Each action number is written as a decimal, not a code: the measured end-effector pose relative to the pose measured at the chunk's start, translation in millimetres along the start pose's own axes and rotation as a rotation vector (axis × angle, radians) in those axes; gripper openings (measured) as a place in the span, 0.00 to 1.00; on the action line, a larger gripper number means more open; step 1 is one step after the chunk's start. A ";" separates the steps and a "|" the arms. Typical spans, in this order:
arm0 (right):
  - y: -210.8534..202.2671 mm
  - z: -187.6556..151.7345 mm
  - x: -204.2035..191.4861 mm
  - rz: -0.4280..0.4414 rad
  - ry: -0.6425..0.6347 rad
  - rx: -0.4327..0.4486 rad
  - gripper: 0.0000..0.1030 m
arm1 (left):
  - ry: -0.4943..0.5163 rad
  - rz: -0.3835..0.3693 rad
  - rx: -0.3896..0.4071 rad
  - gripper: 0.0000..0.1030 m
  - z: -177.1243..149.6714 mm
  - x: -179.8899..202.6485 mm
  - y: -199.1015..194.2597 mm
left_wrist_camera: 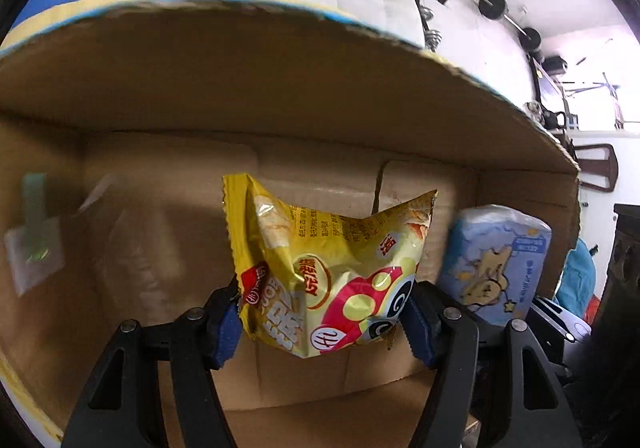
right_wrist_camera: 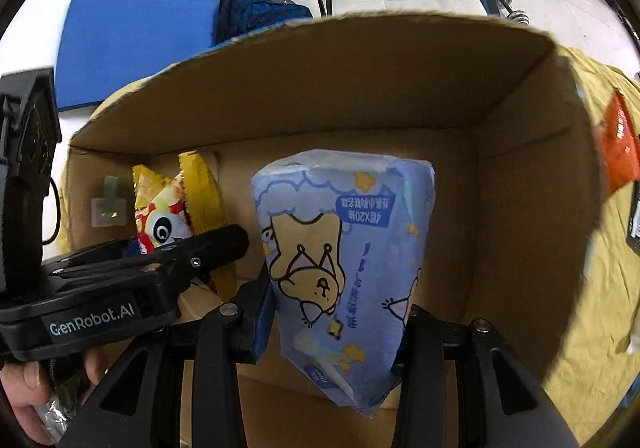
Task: Organize snacks
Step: 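Carry the blue tissue pack and yellow panda bag over the cardboard box with both tools, then open both tools to drop the tissue pack and panda bag into the box, then move both tools back toward the remaining snacks on the table, then grasp the white NMPA pouch with the right tool while the left tool grasps the orange chip bag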
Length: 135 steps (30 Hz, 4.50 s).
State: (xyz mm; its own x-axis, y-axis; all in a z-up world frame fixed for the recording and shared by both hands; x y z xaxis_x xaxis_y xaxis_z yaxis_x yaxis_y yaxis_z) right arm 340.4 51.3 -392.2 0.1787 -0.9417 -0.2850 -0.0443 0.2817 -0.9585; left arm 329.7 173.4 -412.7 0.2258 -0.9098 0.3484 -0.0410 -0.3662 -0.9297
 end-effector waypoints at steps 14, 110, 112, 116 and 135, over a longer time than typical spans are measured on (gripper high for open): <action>29.9 4.5 -2.6 -0.069 -0.008 -0.006 0.73 | 0.035 0.051 -0.004 0.65 17.3 9.3 12.8; -146.6 -135.5 426.3 -0.253 0.221 0.059 1.00 | 0.439 0.350 0.129 0.99 -7.6 318.8 74.6; -128.4 -132.5 435.4 -0.241 0.232 0.022 1.00 | 0.447 0.365 0.098 0.99 9.6 317.7 94.8; -101.2 -128.1 443.9 -0.194 0.247 -0.034 1.00 | 0.493 0.405 0.053 0.98 28.9 319.0 128.1; -69.9 -128.7 462.4 -0.100 0.333 -0.087 0.78 | 0.253 0.316 0.001 0.38 -9.2 304.3 136.3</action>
State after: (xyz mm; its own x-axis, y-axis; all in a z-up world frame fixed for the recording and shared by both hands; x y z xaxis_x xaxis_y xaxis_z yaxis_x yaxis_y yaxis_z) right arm 299.6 -427.5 -458.1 -0.1431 -0.9762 -0.1630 -0.1290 0.1817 -0.9749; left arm 383.9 -155.1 -432.3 -0.0444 -0.9970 0.0633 -0.0690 -0.0601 -0.9958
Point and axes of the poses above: each gripper's, at about its wrist camera, not at the fingertips, and y roughly the way its jaws point, x to its right, z to its top, the point moved 4 cm from there along y, roughly the way its jaws point, and after that the axes turned 2 degrees about -y, right-handed, at the moved point
